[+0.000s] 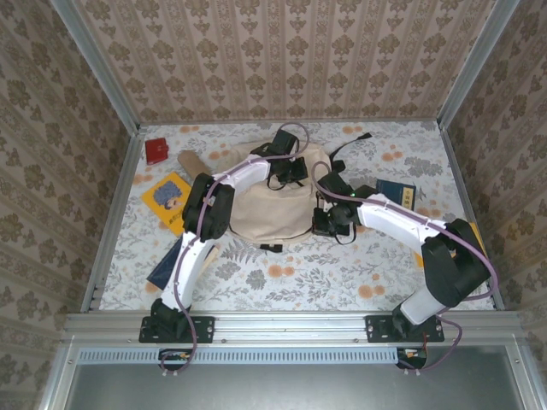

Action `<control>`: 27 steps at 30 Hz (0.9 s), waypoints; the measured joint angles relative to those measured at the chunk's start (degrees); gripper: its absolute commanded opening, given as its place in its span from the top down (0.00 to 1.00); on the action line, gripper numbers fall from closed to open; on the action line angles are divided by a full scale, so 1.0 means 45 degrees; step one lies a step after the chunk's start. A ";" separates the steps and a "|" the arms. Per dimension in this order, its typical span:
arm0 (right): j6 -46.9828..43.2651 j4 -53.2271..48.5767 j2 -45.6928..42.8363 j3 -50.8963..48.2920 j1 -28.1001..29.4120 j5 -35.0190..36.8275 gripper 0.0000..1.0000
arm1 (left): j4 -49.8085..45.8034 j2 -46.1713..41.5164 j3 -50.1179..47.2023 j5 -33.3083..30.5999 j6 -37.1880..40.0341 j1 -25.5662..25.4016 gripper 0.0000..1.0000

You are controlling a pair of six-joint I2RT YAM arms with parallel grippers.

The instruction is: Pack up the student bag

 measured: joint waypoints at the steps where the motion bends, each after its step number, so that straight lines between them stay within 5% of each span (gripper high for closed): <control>1: 0.0034 0.0277 -0.0126 -0.0175 -0.0024 -0.0272 1.00 | -0.0063 0.0024 0.0063 0.0005 0.0000 -0.0010 0.91; 8: 0.0034 0.1739 -0.0500 -0.0631 -0.0044 -0.1933 1.00 | -0.0549 0.0117 0.0427 0.0068 0.0058 -0.0053 0.86; 17: -0.0112 0.1282 -0.0593 -0.0607 -0.0287 -0.1185 1.00 | -0.1326 -0.0102 0.0840 0.0253 0.1073 -0.0029 0.69; 27: -0.0121 0.1103 -0.0539 -0.0262 -0.1433 -0.0607 1.00 | -0.1593 -0.3517 -0.3026 0.0248 0.2443 -0.0316 0.92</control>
